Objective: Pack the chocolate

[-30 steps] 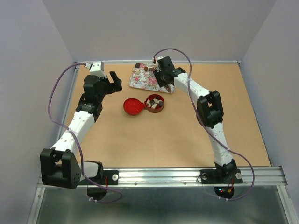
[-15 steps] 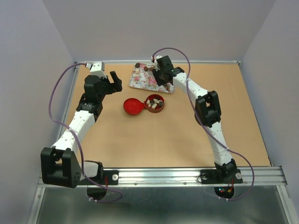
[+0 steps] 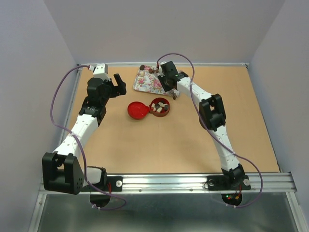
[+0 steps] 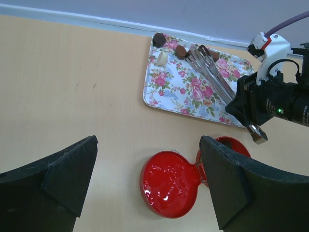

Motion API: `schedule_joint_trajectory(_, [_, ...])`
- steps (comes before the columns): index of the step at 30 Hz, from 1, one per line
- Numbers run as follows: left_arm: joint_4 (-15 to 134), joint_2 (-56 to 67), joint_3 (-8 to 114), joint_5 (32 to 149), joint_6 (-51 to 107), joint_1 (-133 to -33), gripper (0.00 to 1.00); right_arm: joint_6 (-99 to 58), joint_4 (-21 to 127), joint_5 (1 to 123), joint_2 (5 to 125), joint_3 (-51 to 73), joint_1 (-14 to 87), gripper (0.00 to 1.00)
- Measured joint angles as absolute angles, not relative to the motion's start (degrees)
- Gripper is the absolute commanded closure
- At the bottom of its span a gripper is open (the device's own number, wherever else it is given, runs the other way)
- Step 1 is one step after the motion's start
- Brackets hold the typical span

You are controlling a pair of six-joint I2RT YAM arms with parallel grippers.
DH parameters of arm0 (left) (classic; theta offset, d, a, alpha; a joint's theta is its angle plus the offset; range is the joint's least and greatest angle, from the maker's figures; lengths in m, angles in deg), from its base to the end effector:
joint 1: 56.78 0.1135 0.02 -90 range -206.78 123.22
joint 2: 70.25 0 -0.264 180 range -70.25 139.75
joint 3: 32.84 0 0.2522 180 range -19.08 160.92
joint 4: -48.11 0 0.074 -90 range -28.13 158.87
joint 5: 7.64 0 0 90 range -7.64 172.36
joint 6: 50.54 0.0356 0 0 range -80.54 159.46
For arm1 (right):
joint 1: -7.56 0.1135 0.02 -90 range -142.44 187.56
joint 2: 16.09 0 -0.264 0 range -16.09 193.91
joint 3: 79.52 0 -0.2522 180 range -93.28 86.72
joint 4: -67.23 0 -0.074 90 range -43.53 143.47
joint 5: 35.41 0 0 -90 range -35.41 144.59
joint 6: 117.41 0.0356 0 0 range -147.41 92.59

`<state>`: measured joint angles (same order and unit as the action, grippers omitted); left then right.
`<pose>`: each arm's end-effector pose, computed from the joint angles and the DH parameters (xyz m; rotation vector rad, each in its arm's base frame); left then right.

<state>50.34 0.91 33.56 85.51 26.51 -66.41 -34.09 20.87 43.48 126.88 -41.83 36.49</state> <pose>0.2903 -0.0512 0.3291 -0.0079 1.7042 -0.3411 0.4910 0.2635 0.1899 -0.6384 2.2845 -0.0461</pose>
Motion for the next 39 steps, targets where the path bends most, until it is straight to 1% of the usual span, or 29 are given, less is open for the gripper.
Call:
schedule_joint_trajectory(2, [50.34,0.93,33.56,85.51,26.51,-66.41,0.01,-34.09,20.94,43.46,126.88,-41.83,36.49,0.69])
schedule_joint_trajectory(10, [50.34,0.95,33.56,85.51,26.51,-66.39,0.01,-34.26,20.85,43.50,126.51,-41.66,36.49,0.71])
schedule_joint_trajectory(13, [50.34,0.95,33.56,85.51,26.51,-66.39,0.01,-34.26,20.98,43.72,124.04,-39.01,36.49,0.72])
schedule_joint_trajectory(19, [50.27,0.93,33.56,85.51,26.51,-66.39,0.01,-34.06,21.38,45.05,110.71,-27.23,36.49,0.72])
schedule_joint_trajectory(24, [50.19,0.93,33.56,85.58,26.49,-66.34,0.01,-33.58,24.92,46.17,97.38,-15.76,36.49,0.72])
schedule_joint_trajectory(27, [50.16,0.93,33.56,85.58,26.49,-66.34,0.01,-32.97,26.18,47.08,91.43,-9.40,36.51,0.72])
schedule_joint_trajectory(30, [50.29,0.69,33.56,85.58,26.46,-66.34,0.01,-31.49,27.23,48.68,83.71,1.20,36.66,0.72])
schedule_joint_trajectory(34, [50.32,0.51,33.56,85.78,26.46,-66.32,0.01,-29.17,26.91,50.82,75.30,11.89,37.73,0.72])
schedule_joint_trajectory(39, [50.73,0.51,33.56,86.43,26.46,-66.30,0.01,-25.85,26.91,53.79,67.56,20.02,38.85,0.72])
